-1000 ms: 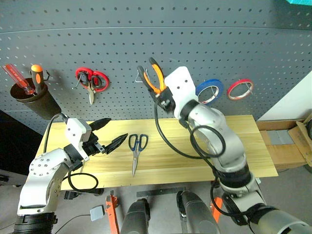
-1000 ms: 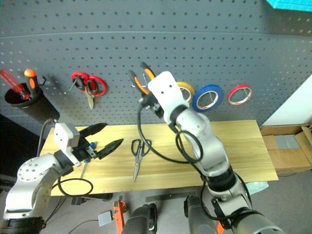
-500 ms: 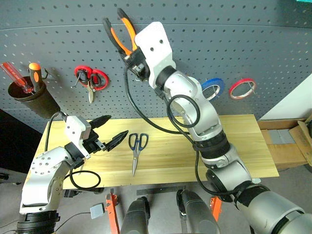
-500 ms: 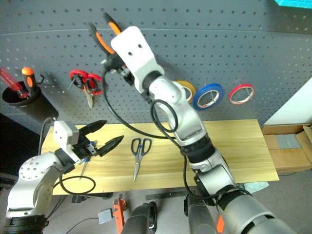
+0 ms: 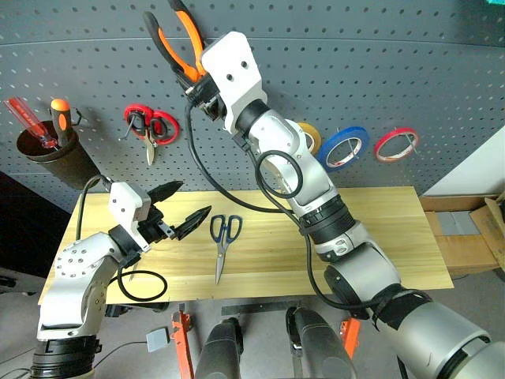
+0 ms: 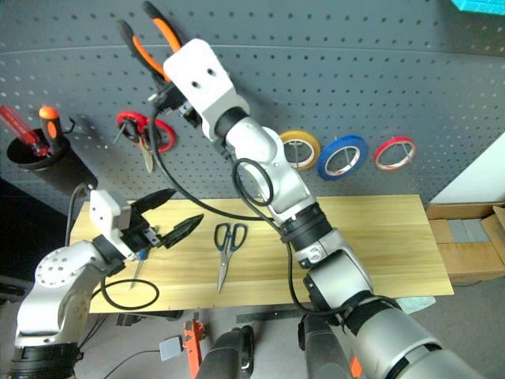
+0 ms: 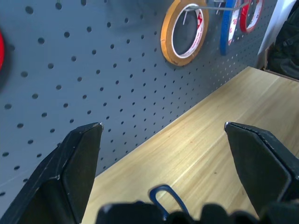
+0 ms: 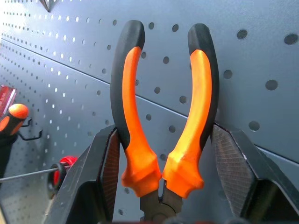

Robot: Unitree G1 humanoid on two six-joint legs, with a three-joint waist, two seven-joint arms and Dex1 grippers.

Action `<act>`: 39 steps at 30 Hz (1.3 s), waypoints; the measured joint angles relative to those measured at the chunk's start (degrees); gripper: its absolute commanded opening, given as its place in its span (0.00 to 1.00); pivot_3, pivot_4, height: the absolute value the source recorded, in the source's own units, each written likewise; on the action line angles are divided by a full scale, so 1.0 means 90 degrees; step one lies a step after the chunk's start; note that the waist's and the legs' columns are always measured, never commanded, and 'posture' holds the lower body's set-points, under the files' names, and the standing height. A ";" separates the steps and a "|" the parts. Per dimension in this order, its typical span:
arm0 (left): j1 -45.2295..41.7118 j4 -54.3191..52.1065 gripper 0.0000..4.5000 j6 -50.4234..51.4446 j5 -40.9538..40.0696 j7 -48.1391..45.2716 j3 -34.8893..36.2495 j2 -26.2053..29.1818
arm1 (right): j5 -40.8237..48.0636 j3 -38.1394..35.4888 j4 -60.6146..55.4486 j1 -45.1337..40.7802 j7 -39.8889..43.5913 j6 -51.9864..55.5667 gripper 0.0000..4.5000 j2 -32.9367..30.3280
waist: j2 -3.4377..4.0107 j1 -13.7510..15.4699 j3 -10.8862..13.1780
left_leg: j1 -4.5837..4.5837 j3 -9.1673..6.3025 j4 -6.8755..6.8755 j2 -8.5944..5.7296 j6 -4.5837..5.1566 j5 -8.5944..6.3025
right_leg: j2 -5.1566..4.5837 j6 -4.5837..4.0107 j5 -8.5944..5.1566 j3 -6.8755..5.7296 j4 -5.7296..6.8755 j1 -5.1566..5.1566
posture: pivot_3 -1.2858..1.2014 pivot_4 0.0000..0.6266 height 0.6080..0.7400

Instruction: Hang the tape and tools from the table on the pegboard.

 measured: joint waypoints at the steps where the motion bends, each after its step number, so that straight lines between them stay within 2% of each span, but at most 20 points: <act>1: 0.0000 0.0000 1.00 0.0000 0.0002 -0.0001 -0.0015 -0.0001 | 0.0000 -0.0019 0.0073 -0.0001 -0.0010 -0.0093 0.56 -0.0004 | -0.0003 0.0000 0.0004 | -0.0001 -0.0002 0.0000 0.0000 0.0000 0.0000 | 0.0000 0.0000 0.0000 0.0000 0.0000 0.0000 | 0.50 0.46 1.00; 17: -0.0185 0.0054 1.00 -0.0149 0.0062 0.0014 -0.0038 -0.0103 | -0.0350 -0.0017 0.0988 0.0025 -0.0142 -0.1637 0.56 -0.0102 | -0.0013 0.0011 0.0020 | -0.0014 -0.0010 0.0001 0.0001 -0.0001 0.0000 | -0.0003 -0.0003 0.0001 0.0002 0.0001 -0.0008 | 0.50 0.45 1.00; 30: -0.0268 0.0092 1.00 -0.0158 0.0110 0.0011 -0.0153 -0.0158 | -0.0595 0.0050 0.1182 0.0626 -0.0149 -0.1987 0.56 -0.0298 | -0.0013 0.0014 0.0020 | -0.0017 -0.0013 0.0003 0.0000 -0.0001 0.0000 | -0.0005 -0.0004 0.0002 0.0003 0.0002 -0.0009 | 0.50 0.45 1.00; 39: -0.0394 0.0126 1.00 -0.0265 0.0230 0.0018 -0.0270 -0.0171 | -0.0772 0.0032 0.1582 0.0616 -0.0449 -0.2299 0.56 -0.0350 | -0.0014 0.0015 0.0020 | -0.0017 -0.0011 0.0003 -0.0001 -0.0001 0.0000 | -0.0005 -0.0004 0.0002 0.0002 0.0003 -0.0010 | 0.50 0.45 1.00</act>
